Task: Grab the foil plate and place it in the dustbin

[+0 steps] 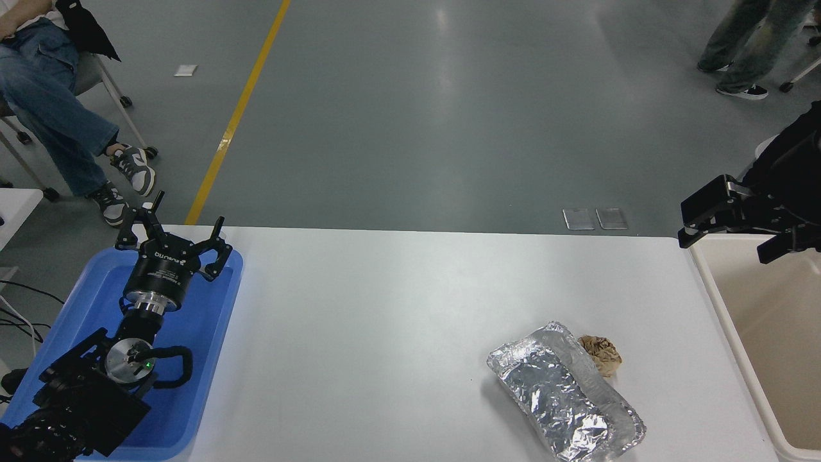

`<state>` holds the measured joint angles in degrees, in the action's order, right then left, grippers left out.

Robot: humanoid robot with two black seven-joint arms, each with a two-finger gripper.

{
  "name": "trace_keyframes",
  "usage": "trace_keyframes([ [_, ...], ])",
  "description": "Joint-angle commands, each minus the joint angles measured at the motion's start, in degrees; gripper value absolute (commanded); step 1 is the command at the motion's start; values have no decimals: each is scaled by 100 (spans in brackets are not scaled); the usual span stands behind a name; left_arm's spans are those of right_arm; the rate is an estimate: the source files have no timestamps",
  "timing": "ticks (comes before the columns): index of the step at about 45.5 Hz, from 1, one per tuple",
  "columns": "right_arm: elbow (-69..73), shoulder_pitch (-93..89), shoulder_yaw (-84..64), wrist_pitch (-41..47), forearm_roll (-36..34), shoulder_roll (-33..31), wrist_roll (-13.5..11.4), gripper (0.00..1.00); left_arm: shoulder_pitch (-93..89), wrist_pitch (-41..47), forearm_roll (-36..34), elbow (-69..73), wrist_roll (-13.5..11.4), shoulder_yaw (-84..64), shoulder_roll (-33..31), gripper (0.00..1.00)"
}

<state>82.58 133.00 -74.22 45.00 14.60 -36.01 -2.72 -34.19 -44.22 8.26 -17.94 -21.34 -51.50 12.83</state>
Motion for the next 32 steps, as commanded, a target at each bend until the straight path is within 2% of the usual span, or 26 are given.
trace_keyframes([
  [1,-14,-160,118,0,8,-12,0,100,0,1,0,1,-2,0,0,100],
  [32,-269,-450,250,0,8,24,0,100,0,1,0,1,-2,0,0,100],
])
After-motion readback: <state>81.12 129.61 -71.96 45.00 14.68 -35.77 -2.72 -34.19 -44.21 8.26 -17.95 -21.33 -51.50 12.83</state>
